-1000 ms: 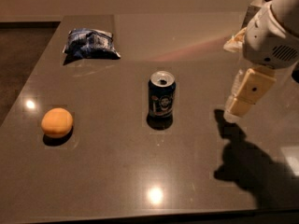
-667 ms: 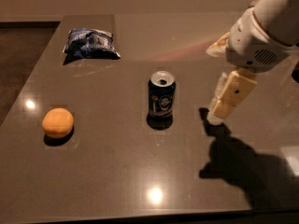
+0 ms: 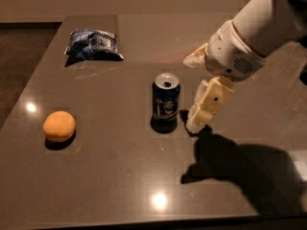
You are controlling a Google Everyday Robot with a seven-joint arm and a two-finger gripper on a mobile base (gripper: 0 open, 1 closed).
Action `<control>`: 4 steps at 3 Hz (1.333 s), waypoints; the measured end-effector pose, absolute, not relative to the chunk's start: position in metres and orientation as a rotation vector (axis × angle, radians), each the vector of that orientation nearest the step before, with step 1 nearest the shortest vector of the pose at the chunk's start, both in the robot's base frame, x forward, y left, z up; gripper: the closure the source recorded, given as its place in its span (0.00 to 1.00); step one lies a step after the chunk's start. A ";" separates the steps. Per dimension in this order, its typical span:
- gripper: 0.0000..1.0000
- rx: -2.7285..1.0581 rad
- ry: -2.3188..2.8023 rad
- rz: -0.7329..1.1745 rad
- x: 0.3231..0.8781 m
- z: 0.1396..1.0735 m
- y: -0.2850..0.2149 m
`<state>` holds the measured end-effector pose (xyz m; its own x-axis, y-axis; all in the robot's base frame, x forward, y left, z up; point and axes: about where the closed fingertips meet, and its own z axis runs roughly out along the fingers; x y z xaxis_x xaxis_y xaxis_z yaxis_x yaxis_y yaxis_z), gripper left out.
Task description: Move pepsi can near blue chip bag
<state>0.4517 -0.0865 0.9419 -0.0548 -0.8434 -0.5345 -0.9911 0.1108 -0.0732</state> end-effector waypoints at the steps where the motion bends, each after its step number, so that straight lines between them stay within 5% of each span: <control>1: 0.00 -1.788 1.900 0.494 0.450 0.937 -0.070; 4: 0.00 -1.728 1.835 0.489 0.486 0.918 -0.061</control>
Offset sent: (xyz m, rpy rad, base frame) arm 0.0273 0.0419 -0.0192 0.1616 -0.0629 0.0359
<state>0.4861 -0.0615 0.9184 -0.0063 -0.7817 -0.6236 -0.9883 0.0999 -0.1152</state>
